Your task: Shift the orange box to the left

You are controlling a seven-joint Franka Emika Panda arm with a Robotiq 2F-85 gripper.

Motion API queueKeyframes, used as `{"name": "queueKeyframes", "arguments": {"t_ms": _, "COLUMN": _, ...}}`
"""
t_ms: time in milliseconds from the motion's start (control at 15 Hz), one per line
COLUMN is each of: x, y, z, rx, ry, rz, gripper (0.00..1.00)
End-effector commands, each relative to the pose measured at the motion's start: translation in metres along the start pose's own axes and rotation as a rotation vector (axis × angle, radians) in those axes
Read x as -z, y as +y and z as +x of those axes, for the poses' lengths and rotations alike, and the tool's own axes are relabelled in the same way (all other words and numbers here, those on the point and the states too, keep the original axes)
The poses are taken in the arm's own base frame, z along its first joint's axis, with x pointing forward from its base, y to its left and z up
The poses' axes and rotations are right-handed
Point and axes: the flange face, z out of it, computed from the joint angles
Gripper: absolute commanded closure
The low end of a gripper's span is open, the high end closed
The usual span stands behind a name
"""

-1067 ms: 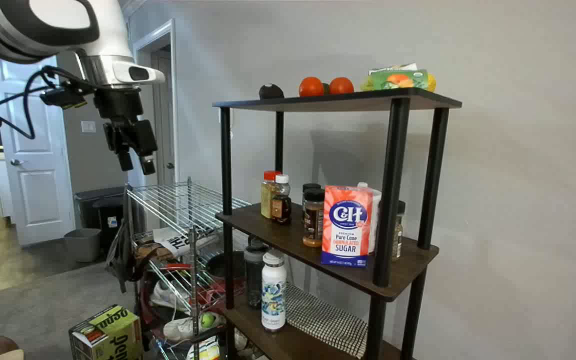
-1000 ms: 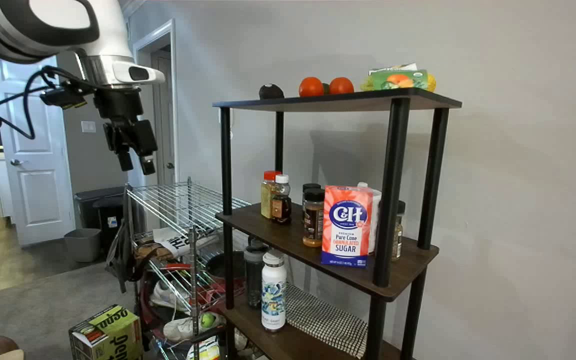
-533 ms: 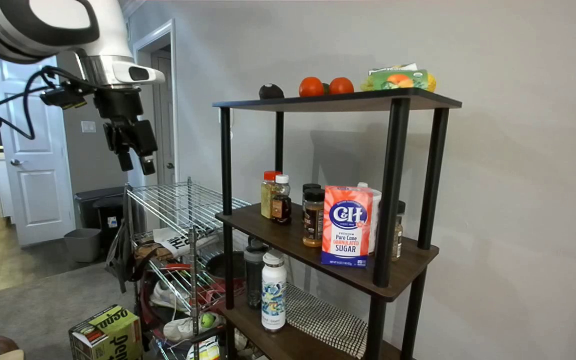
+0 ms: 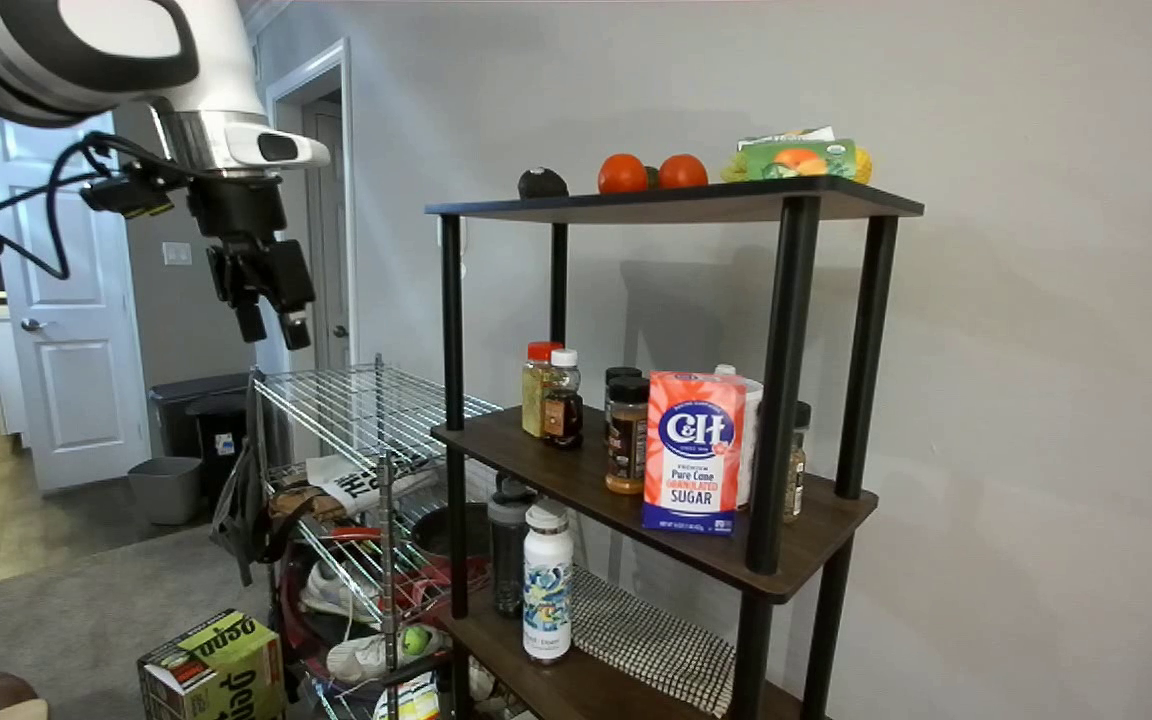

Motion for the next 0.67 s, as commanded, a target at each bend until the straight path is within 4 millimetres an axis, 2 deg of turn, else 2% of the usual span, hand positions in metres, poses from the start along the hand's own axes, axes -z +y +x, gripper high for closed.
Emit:
{"name": "queueKeyframes", "arguments": {"t_ms": 0, "x": 0.001, "y": 0.000, "z": 0.000, "rx": 0.000, "ry": -0.001, "rz": 0.000, "gripper": 0.00}}
{"name": "queueKeyframes", "arguments": {"t_ms": 333, "x": -0.009, "y": -0.006, "z": -0.003, "rx": 0.158, "ry": -0.038, "rz": -0.095, "gripper": 0.00}}
{"name": "queueKeyframes", "arguments": {"t_ms": 600, "x": -0.027, "y": 0.002, "z": -0.007, "rx": 0.311, "ry": -0.102, "rz": -0.225, "gripper": 0.00}}
